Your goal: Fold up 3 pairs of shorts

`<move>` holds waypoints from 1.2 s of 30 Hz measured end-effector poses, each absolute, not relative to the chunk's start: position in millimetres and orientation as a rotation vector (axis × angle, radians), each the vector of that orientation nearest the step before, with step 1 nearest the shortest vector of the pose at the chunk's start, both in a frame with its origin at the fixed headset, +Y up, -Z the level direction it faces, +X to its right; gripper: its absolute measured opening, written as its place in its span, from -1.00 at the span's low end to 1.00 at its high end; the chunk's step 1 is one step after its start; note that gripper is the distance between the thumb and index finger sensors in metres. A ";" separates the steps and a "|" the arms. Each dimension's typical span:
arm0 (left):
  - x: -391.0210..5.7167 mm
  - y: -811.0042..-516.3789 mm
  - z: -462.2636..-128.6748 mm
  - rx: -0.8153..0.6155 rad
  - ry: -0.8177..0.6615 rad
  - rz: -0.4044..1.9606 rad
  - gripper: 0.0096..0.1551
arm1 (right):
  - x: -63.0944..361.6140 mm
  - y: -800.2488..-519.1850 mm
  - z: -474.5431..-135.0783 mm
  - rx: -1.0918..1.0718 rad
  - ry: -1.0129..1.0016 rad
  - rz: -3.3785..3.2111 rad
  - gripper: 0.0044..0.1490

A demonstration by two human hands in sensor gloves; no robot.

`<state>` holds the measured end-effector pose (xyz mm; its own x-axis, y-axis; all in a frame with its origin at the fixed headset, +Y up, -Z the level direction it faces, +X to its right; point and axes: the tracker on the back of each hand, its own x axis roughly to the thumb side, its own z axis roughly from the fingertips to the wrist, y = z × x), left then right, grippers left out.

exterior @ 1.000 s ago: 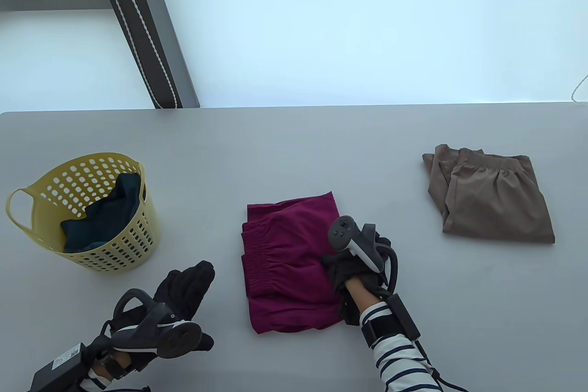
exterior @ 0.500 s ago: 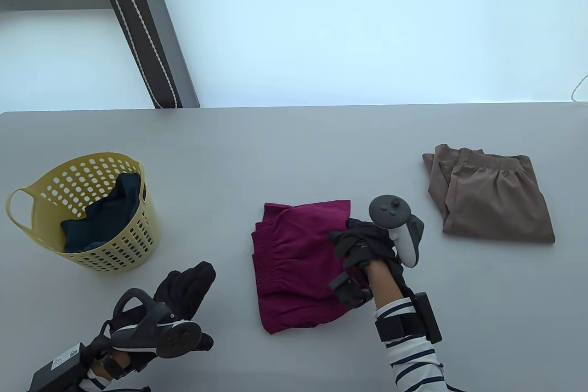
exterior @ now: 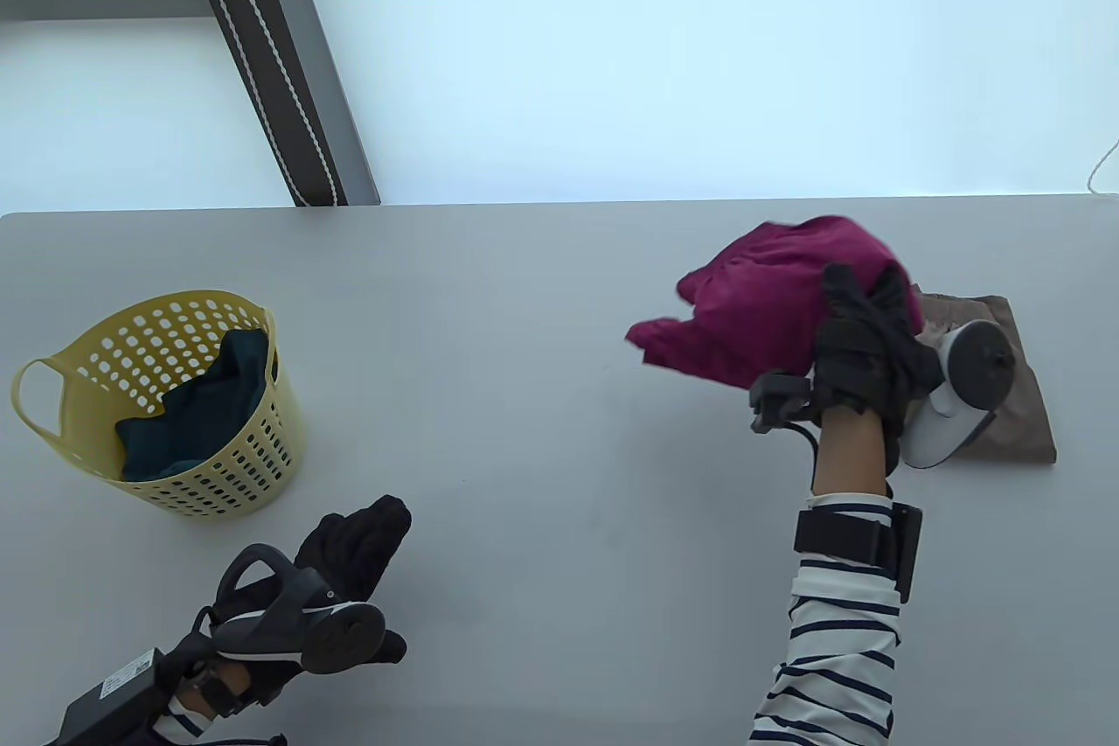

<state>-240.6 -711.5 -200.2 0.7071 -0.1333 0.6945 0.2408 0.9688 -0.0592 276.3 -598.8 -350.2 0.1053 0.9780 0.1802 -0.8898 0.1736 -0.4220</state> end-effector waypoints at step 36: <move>-243.6 -710.9 -204.3 -0.118 -0.726 -0.264 0.56 | 122.5 -638.7 -243.0 0.642 -0.556 3.116 -0.33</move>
<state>-243.6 -710.9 -204.3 0.7166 -0.1976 0.6689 0.2787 0.9603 -0.0148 122.5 -638.7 -243.0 -0.9172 -0.1530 0.3679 0.0163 -0.9370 -0.3490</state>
